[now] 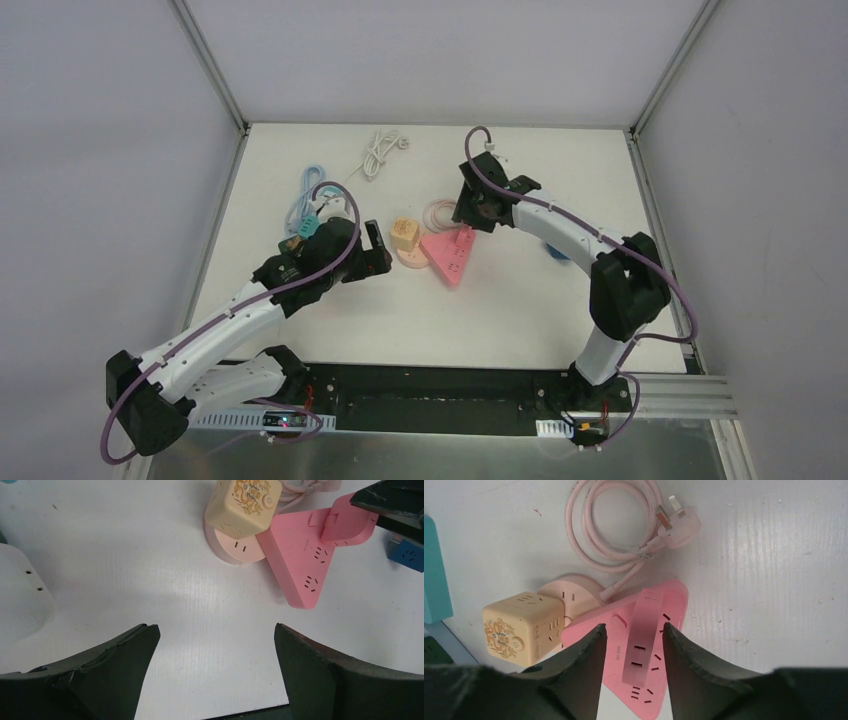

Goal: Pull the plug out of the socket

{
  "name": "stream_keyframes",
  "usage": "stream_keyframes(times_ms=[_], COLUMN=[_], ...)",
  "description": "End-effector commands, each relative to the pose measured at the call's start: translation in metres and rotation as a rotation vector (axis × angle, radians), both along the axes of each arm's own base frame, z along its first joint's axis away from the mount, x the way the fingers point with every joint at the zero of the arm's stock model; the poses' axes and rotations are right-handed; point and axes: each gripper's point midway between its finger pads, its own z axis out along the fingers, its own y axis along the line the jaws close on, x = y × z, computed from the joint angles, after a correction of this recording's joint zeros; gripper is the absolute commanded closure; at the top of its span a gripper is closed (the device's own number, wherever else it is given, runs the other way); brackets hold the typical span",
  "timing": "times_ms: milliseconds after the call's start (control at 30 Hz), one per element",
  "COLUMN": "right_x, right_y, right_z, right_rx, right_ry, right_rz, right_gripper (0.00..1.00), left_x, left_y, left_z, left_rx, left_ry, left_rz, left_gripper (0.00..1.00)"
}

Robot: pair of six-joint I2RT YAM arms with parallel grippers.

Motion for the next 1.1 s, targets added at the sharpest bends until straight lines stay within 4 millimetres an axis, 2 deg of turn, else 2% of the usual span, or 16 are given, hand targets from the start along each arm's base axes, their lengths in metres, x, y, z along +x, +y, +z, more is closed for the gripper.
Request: stream_keyframes(times_ms=[0, 200, 267, 400, 600, 700, 800, 900, 1067], right_x=[-0.01, -0.028, -0.034, -0.047, -0.06, -0.063, -0.064, -0.065, -0.064], right_y=[-0.003, -0.005, -0.002, 0.01, 0.01, 0.01, 0.01, 0.011, 0.012], right_z=[-0.002, -0.007, -0.005, -0.002, -0.009, -0.011, -0.01, -0.011, -0.012], right_rx=[-0.056, -0.029, 0.0, 0.062, 0.063, 0.079, 0.099, 0.121, 0.139], right_ry=[0.039, 0.061, 0.052, 0.033, 0.043, 0.038, 0.018, -0.002, -0.023], right_rz=[-0.005, 0.023, 0.058, 0.156, 0.187, 0.182, 0.179, 0.182, 0.182], right_gripper=[0.58, 0.92, 1.0, 1.0, 1.0, 1.0, 1.0, 1.0, 1.0], left_x=[-0.002, 0.002, 0.006, 0.015, 0.036, 0.049, 0.057, 0.066, 0.073], left_y=[-0.016, -0.046, -0.054, -0.071, -0.085, -0.096, -0.116, -0.126, -0.143], left_z=[-0.01, -0.021, -0.02, -0.012, 0.024, 0.037, 0.031, 0.019, -0.012], left_rx=[-0.03, -0.087, -0.087, -0.088, -0.058, -0.022, -0.037, -0.01, -0.021], left_ry=[0.079, 0.143, 0.15, 0.162, 0.097, 0.076, 0.126, 0.179, 0.284], left_rz=[-0.038, -0.108, -0.128, -0.172, -0.224, -0.283, -0.386, -0.45, -0.584], left_gripper=[0.07, 0.09, 0.09, 0.1, 0.12, 0.22, 0.33, 0.46, 0.5])
